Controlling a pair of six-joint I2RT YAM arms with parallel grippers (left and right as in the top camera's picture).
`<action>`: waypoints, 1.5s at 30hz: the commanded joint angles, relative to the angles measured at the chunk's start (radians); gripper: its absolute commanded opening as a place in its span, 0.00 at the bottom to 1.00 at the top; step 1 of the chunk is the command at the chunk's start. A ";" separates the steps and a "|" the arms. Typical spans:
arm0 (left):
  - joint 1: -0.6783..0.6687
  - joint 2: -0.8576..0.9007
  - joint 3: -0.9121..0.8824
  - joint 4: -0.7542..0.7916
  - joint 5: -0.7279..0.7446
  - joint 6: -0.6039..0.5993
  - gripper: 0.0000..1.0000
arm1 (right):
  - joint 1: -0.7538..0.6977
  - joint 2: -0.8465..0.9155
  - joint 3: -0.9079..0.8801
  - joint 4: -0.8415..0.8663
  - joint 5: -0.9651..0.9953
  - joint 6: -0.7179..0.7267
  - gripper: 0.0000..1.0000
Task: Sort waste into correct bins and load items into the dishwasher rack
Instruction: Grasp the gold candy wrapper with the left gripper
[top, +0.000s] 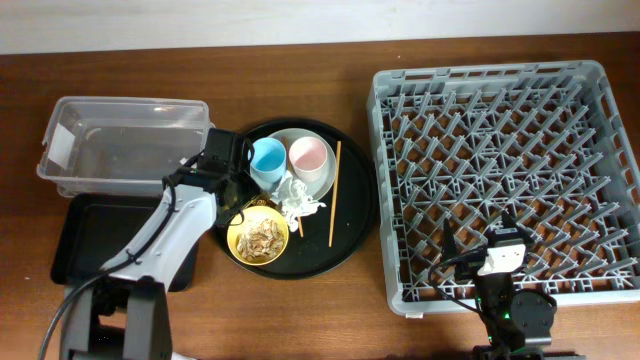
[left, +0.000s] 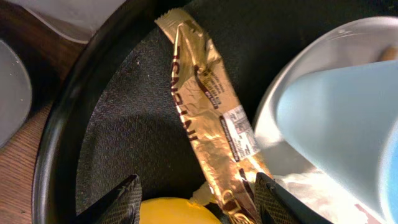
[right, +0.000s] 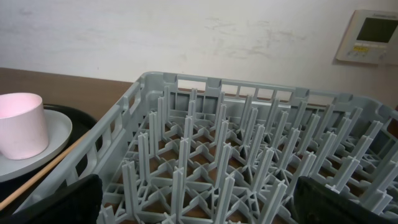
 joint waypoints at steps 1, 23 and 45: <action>0.003 0.052 -0.010 0.003 0.016 -0.026 0.57 | -0.006 -0.005 -0.005 -0.004 -0.016 -0.006 0.98; 0.027 0.017 -0.002 0.052 0.016 -0.009 0.65 | -0.006 -0.005 -0.005 -0.004 -0.016 -0.006 0.98; 0.027 0.140 -0.024 0.118 0.009 -0.012 0.55 | -0.006 -0.005 -0.005 -0.004 -0.016 -0.006 0.98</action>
